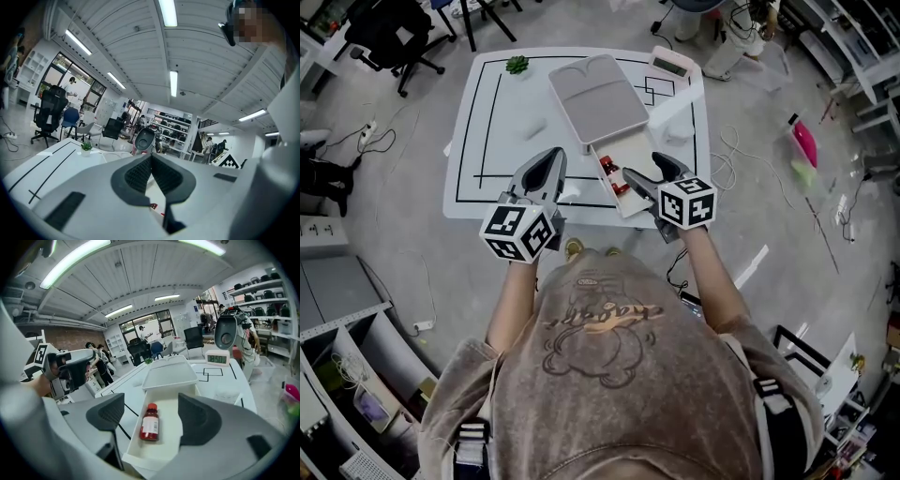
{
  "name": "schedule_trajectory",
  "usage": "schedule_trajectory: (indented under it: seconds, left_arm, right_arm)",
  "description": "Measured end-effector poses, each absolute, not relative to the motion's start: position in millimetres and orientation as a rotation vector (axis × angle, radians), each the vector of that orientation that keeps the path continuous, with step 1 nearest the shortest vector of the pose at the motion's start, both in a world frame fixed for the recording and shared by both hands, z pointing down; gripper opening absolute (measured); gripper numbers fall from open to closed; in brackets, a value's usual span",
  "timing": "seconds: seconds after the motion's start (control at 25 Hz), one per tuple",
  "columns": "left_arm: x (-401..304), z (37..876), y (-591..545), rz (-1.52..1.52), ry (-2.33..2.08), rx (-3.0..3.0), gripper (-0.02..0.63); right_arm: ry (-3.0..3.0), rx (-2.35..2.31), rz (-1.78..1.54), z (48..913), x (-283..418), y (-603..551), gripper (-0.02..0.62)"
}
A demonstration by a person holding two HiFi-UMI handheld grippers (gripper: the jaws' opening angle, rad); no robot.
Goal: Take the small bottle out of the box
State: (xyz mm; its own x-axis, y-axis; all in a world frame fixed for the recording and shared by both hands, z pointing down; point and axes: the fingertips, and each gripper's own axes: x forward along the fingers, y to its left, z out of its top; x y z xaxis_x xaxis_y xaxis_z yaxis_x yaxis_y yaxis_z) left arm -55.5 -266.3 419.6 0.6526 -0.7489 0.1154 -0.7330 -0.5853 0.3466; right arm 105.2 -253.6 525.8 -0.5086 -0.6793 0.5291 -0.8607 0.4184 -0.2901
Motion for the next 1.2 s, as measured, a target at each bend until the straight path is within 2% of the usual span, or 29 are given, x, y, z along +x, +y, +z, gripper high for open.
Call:
schedule_trajectory:
  seconds: [0.88,1.2]
  left_arm:
    - [-79,423,-261,-0.079,-1.184,2.479,0.008]
    - [-88,426,-260,-0.091,-1.211,2.452,0.008]
  right_arm:
    - [-2.057,0.997,0.793,618,79,-260,0.318]
    - [-2.014,0.956,0.961,634,81,-263,0.313]
